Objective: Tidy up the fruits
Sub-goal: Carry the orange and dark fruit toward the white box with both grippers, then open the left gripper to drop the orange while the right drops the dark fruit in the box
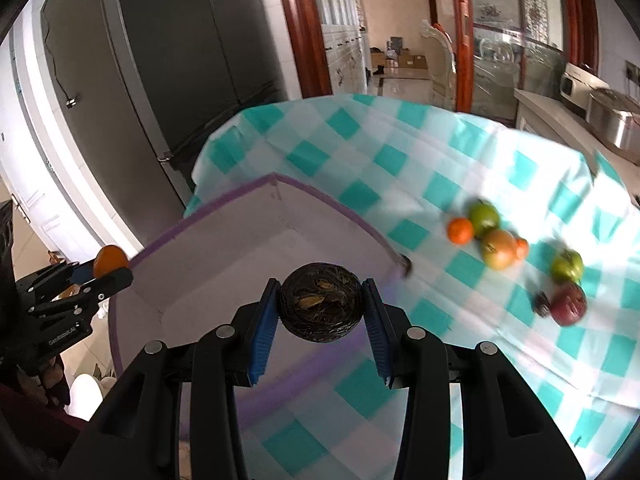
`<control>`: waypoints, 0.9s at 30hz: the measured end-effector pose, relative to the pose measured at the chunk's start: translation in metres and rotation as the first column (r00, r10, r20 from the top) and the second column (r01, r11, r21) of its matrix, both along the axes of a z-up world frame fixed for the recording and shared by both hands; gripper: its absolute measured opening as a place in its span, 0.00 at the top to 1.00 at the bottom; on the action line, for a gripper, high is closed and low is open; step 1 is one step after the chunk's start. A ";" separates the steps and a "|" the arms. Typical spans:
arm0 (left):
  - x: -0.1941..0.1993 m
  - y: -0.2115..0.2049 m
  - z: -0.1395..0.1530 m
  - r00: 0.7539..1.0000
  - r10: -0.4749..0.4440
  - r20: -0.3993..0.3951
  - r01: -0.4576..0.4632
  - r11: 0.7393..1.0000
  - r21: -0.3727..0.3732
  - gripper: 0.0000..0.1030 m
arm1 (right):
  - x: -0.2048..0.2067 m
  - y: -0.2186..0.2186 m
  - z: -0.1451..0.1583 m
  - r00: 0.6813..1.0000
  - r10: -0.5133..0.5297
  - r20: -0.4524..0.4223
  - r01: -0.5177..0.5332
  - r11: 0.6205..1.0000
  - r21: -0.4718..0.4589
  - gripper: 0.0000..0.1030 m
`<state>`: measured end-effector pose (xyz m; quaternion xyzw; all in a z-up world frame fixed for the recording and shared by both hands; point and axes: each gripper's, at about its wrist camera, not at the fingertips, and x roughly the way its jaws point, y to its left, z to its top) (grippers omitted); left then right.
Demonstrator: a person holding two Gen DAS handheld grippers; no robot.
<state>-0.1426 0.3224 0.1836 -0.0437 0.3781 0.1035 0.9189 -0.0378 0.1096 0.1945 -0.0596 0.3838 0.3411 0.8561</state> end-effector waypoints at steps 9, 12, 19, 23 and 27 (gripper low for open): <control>0.041 0.028 -0.031 0.981 -0.141 -0.132 0.146 0.989 0.030 0.60 | -0.008 0.086 -0.030 0.989 0.150 -0.007 -0.149 0.980 -0.130 0.61; 0.049 0.026 -0.049 0.965 -0.179 -0.194 0.191 0.981 0.044 0.60 | -0.007 0.102 -0.052 0.982 0.179 -0.055 -0.186 0.962 -0.202 0.61; 0.067 0.035 -0.094 0.914 -0.212 -0.345 0.239 0.970 0.037 0.60 | -0.002 0.110 -0.098 0.975 0.160 -0.152 -0.205 0.910 -0.361 0.60; 0.069 0.041 -0.112 0.896 -0.219 -0.385 0.246 0.969 0.023 0.59 | -0.001 0.110 -0.107 0.977 0.144 -0.158 -0.195 0.900 -0.390 0.60; 0.069 0.043 -0.120 0.885 -0.233 -0.404 0.261 0.965 0.015 0.53 | -0.004 0.114 -0.112 0.979 0.148 -0.137 -0.194 0.876 -0.442 0.60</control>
